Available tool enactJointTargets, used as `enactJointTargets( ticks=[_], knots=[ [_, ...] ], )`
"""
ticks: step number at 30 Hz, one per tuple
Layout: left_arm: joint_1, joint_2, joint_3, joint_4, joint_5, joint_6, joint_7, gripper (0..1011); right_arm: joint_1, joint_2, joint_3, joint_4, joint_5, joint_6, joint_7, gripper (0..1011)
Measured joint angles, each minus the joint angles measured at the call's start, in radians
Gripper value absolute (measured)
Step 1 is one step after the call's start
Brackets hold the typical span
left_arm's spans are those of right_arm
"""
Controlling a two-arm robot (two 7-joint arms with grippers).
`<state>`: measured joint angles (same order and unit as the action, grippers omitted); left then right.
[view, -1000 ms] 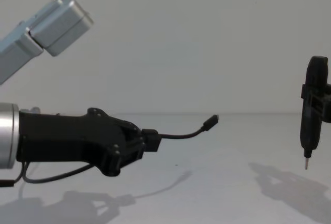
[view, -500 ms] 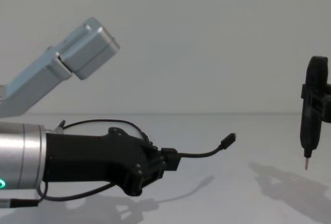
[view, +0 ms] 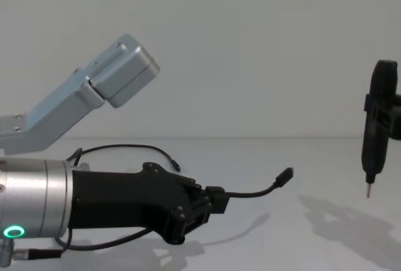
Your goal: Pick up the data cable with the one hand.
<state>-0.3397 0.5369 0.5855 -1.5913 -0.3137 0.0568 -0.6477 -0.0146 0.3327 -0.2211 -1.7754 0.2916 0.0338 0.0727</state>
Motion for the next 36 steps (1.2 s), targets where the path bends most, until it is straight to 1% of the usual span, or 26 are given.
enactJointTargets(
  ticks=[5,9,12,19,23,31,36],
  knots=[
    [-0.002,-0.005,0.004,0.006,0.001,-0.001,0.002,54,0.001,-0.009,0.008,-0.019,0.021,0.000,0.013,269],
    [-0.004,-0.007,0.006,0.009,0.001,-0.002,0.003,54,0.002,-0.019,0.014,-0.032,0.047,0.004,0.026,269],
    [-0.004,-0.008,0.008,0.010,0.001,-0.002,0.003,54,0.004,-0.032,0.020,-0.043,0.077,0.014,0.039,269],
    [-0.005,-0.010,0.010,0.013,0.002,-0.003,0.004,54,0.009,-0.053,0.022,-0.055,0.114,0.033,0.056,269],
    [-0.005,-0.011,0.010,0.014,0.002,-0.003,0.004,54,0.013,-0.063,0.016,-0.055,0.113,0.030,0.059,269],
    [-0.006,-0.012,0.011,0.015,0.002,-0.003,0.005,54,0.025,-0.083,-0.004,-0.043,0.090,0.004,0.061,269],
    [-0.006,-0.012,0.012,0.015,0.002,-0.003,0.005,54,0.031,-0.090,-0.012,-0.036,0.079,-0.005,0.067,269]
  ],
)
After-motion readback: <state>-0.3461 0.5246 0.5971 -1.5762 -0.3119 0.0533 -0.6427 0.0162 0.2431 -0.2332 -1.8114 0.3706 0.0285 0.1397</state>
